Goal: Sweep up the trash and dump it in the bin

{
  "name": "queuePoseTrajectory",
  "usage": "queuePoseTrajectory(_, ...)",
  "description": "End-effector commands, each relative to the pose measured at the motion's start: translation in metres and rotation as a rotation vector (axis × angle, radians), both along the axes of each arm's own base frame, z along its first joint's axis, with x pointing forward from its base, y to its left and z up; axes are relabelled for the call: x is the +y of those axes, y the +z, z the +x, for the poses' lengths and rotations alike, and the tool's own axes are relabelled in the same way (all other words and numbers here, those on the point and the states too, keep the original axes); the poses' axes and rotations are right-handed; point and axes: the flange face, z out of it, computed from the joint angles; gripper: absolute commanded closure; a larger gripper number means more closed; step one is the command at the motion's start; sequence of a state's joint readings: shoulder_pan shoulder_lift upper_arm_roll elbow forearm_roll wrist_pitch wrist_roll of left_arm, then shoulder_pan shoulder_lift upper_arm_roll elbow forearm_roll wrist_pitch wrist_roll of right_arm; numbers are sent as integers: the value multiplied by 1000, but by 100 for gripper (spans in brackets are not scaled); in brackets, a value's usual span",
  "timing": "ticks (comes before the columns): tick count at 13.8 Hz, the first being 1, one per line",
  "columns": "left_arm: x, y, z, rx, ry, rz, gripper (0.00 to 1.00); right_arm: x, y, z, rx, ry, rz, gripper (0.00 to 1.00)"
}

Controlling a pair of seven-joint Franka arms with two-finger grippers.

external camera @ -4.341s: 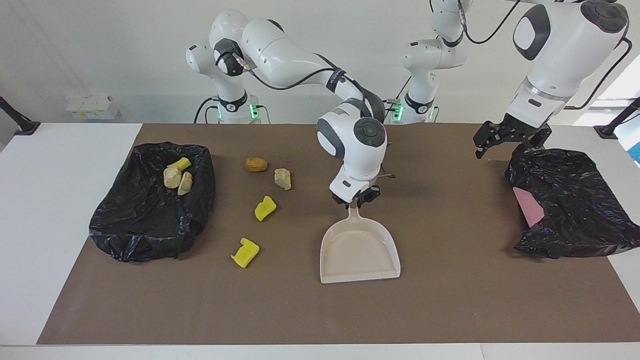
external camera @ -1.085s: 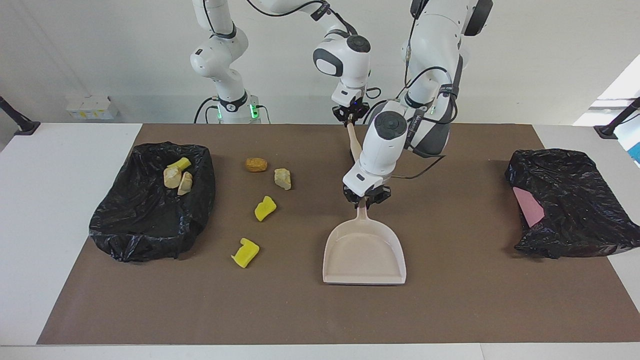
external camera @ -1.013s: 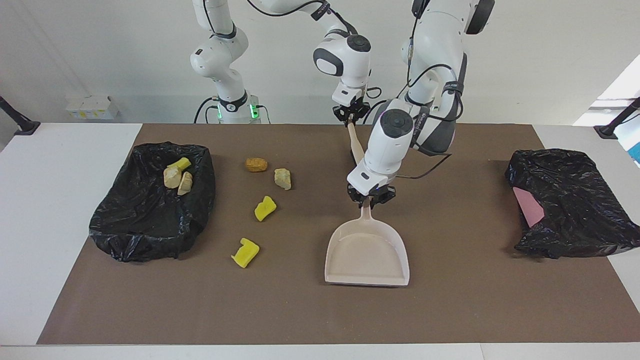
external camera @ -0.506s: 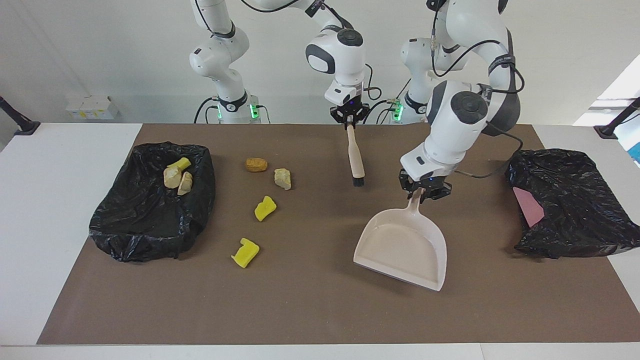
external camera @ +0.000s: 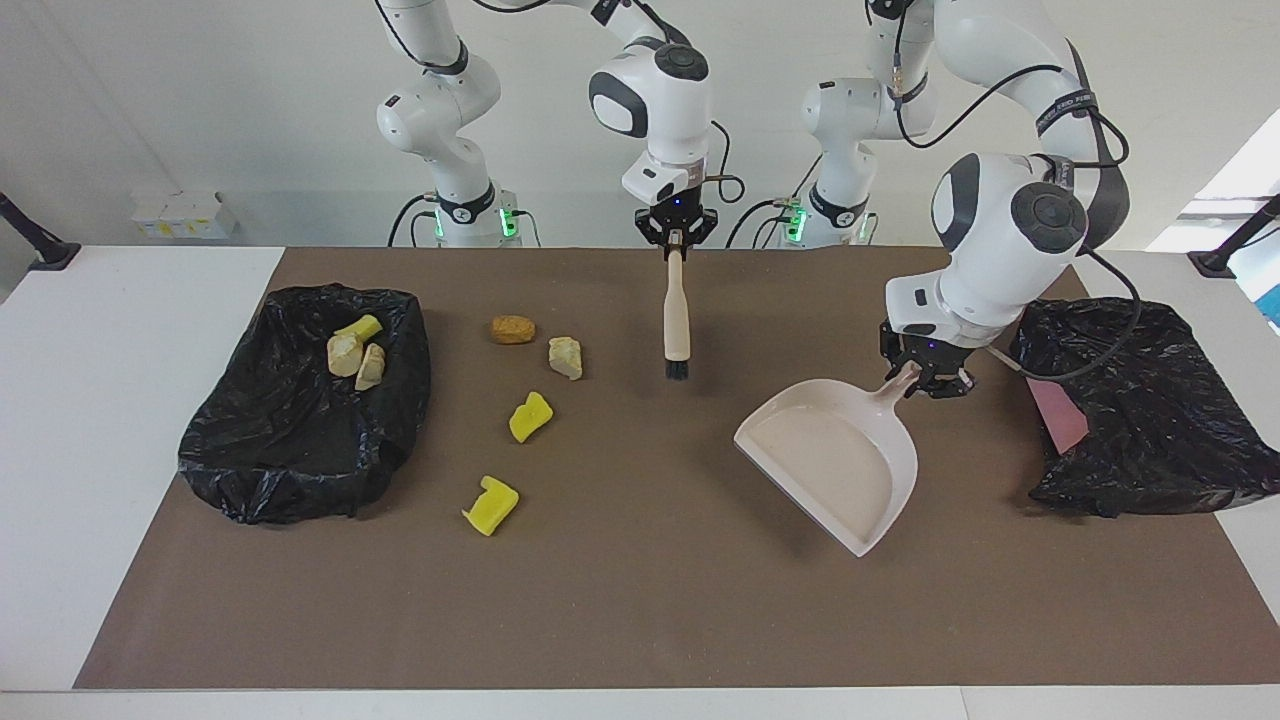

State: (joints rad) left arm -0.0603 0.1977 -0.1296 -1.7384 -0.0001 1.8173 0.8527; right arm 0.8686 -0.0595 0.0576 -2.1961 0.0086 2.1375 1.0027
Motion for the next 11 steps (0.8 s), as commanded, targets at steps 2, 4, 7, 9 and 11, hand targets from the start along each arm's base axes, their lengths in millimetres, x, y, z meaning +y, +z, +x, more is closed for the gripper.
queuePoseTrajectory(2, 1, -12, -43, -13, -222, 14, 100, -17, 3, 8, 2, -110, -62, 100)
queuePoseTrajectory(4, -16, -20, -57, -33, -315, 19, 100, -26, -1, 11, 20, -186, -104, 100)
queuePoseTrajectory(7, -42, -29, -80, -10, -380, 26, 100, -50, -7, 23, 37, -302, -199, 100)
queuePoseTrajectory(9, -73, -44, -99, 14, -449, 51, 100, -72, -12, 35, 65, -403, -248, 100)
queuePoseTrajectory(11, -99, -47, -111, 2, -457, 108, 100, -101, -20, 44, 120, -456, -336, 100)
